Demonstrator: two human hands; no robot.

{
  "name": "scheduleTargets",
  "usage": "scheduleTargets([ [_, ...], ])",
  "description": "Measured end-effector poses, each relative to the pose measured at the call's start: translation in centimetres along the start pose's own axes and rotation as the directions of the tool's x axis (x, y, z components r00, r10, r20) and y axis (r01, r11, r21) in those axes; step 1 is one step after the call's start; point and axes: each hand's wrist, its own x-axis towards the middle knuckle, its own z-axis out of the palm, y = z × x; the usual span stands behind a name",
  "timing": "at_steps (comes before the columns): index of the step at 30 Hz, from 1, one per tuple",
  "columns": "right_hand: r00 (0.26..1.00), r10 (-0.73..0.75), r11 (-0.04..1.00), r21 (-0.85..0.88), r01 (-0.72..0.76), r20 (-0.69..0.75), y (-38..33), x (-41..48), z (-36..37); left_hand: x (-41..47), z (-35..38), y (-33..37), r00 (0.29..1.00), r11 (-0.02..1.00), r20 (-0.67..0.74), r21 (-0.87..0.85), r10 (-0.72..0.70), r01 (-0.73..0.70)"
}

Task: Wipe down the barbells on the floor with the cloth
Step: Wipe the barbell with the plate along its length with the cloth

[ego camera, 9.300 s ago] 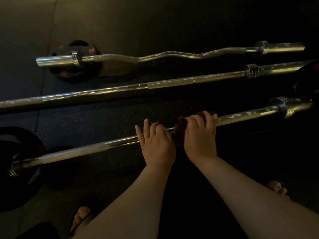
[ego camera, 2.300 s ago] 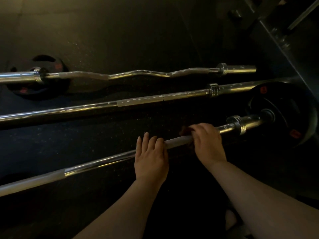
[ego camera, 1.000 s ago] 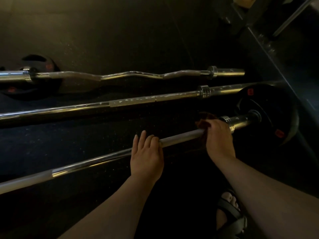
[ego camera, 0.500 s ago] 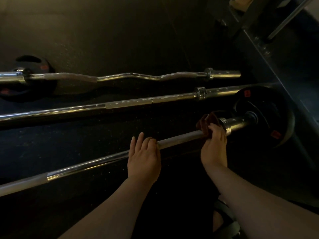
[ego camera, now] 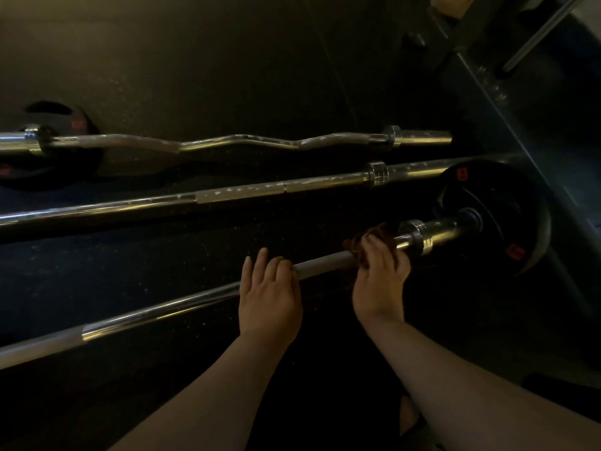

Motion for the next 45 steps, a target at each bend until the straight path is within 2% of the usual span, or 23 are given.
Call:
scheduleTargets([
  [2,0.996,-0.066,0.998,-0.015,0.067,0.054,0.5,0.0,-0.3,-0.1,0.1,-0.2,1.0,1.0,-0.008,-0.004,0.003,-0.003],
  [4,0.997,-0.037,0.999,-0.001,0.037,0.064,1.4,1.0,-1.7,-0.1,0.2,-0.4,1.0,1.0,-0.005,-0.019,0.009,-0.009],
  [7,0.965,0.254,0.961,0.132,-0.244,-0.064,1.8,2.6,-3.0,0.0,0.1,-0.3,1.0,0.999,-0.001,-0.034,0.017,-0.017],
  [9,0.944,0.319,0.939,0.168,-0.301,-0.088,0.4,2.5,-2.1,0.1,0.1,-0.2,1.0,0.999,0.0,-0.039,0.028,-0.028],
  [10,0.957,0.281,0.953,0.142,-0.269,-0.071,-0.4,2.1,-1.4,0.1,0.1,-0.2,1.0,0.999,0.0,-0.039,0.027,-0.027],
  [13,0.998,0.052,0.999,-0.011,-0.051,0.029,-0.8,0.6,-0.3,0.0,0.1,-0.3,1.0,1.0,-0.008,-0.029,0.012,-0.012],
  [14,0.998,0.028,0.999,-0.036,-0.026,0.056,-0.4,0.7,-0.7,-0.1,0.1,-0.4,1.0,1.0,-0.014,-0.029,0.012,-0.012],
  [16,0.995,0.082,0.996,-0.036,-0.08,0.061,0.2,2.0,-2.0,-0.1,0.1,-0.6,1.0,0.999,-0.025,-0.031,0.017,-0.018],
  [19,0.983,0.183,0.982,-0.039,-0.184,-0.031,0.5,3.6,-3.0,0.2,0.0,-0.5,1.0,0.999,-0.017,-0.04,0.016,-0.017],
  [23,0.991,0.135,0.988,-0.078,-0.134,0.006,-1.0,1.9,-0.8,0.4,0.1,-0.2,1.0,1.0,0.001,-0.018,0.017,-0.017],
  [25,0.994,-0.016,0.995,-0.094,0.026,0.109,-1.9,0.5,0.4,0.2,0.2,0.0,1.0,1.0,-0.003,-0.001,-0.011,0.011],
  [27,0.953,-0.205,0.959,-0.147,0.241,0.222,-2.4,0.2,0.6,0.1,0.2,0.2,0.999,0.999,-0.023,0.015,-0.031,0.031],
  [29,0.924,-0.271,0.922,-0.203,0.329,0.269,-1.9,1.1,-0.3,0.0,0.2,0.0,0.999,1.0,-0.035,-0.003,-0.01,0.01],
  [32,0.968,-0.192,0.951,-0.214,0.224,0.16,-0.3,2.5,-1.4,-0.5,-0.3,-0.7,1.0,0.999,-0.015,0.038,0.028,-0.027],
  [34,0.986,-0.135,0.971,-0.186,0.151,0.096,-0.6,2.4,-0.8,-1.2,-0.7,-1.1,0.997,0.995,-0.057,0.083,-0.045,0.049],
  [36,0.989,-0.112,0.977,-0.17,0.127,0.099,-2.2,1.4,1.0,-1.7,-0.9,-1.4,0.989,0.989,-0.062,0.058,-0.133,0.136],
  [38,0.971,-0.179,0.962,-0.181,0.207,0.16,-3.6,0.1,2.4,-1.8,-0.9,-1.7,0.987,0.987,-0.051,0.048,-0.151,0.154],
  [40,0.913,-0.296,0.919,-0.178,0.352,0.28,-4.0,0.0,2.4,-1.7,-1.0,-2.0,0.987,0.988,-0.05,0.028,-0.152,0.154],
  [42,0.868,-0.357,0.884,-0.177,0.433,0.345,-3.2,1.2,1.3,-1.6,-1.2,-2.0,0.989,0.989,-0.033,0.004,-0.145,0.146],
  [43,0.883,-0.337,0.895,-0.181,0.409,0.327,-2.7,1.8,0.7,-1.7,-1.4,-2.1,0.989,0.99,-0.029,-0.003,-0.142,0.142],
  [45,0.961,-0.204,0.953,-0.185,0.239,0.189,-2.1,2.6,0.2,-1.7,-1.6,-2.2,0.991,0.991,-0.026,-0.014,-0.134,0.133],
])
